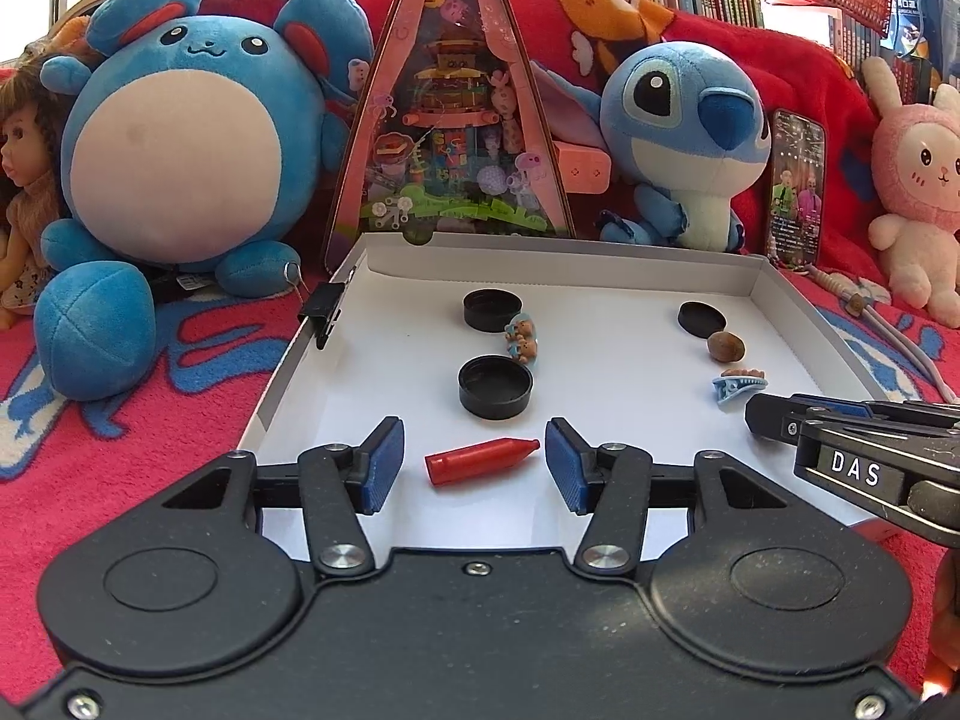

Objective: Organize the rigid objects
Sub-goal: 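Open the left tool on the crayon while the right tool releases the nut, then withdraw both tools from the box back toward the remaining objects, then move the left tool to the red crayon while the right tool approaches the black binder clip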

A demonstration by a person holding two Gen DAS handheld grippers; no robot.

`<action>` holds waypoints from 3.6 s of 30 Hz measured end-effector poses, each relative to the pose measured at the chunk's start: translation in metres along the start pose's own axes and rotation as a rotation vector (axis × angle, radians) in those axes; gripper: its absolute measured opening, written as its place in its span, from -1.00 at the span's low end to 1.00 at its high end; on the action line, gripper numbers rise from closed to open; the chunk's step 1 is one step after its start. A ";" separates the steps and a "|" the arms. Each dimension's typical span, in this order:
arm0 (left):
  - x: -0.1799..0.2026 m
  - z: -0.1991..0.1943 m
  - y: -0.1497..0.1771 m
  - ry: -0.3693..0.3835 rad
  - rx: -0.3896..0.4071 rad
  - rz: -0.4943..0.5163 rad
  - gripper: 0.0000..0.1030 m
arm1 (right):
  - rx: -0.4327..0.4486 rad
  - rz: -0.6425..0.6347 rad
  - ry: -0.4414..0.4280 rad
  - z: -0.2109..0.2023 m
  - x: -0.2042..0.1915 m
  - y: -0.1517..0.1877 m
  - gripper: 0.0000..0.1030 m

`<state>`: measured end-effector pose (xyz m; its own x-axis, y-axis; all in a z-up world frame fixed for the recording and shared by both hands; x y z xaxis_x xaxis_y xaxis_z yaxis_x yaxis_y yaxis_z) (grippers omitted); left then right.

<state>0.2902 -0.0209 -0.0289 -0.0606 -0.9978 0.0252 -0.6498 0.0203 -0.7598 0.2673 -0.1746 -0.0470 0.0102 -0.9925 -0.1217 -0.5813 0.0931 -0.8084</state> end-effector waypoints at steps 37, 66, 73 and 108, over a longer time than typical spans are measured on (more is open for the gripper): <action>0.017 -0.115 0.063 0.118 0.019 0.125 0.57 | 0.063 -0.095 -0.123 -0.104 0.002 0.052 0.69; 0.028 -0.184 0.143 0.150 0.007 0.178 0.58 | 0.080 -0.493 -0.294 -0.159 -0.020 0.120 0.94; 0.033 -0.182 0.157 0.170 -0.028 0.194 0.16 | 0.090 -0.560 -0.247 -0.152 -0.024 0.131 0.94; 0.040 -0.158 0.154 0.147 -0.017 0.186 0.32 | -0.013 -0.449 -0.337 -0.140 -0.026 0.133 -0.16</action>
<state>0.0678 -0.0483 -0.0424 -0.2893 -0.9570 -0.0188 -0.6297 0.2051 -0.7493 0.0757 -0.1471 -0.0703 0.5176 -0.8539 0.0539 -0.4695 -0.3361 -0.8165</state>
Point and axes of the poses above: each gripper's, at about its wrist camera, not at the fingertips, and z roughly the way its jaws point, x to its right, y to its underside, the point moved 8 cm from there along z, roughly the way its jaws point, and after that the axes turned 5 degrees about -x, right-handed, at the moved point
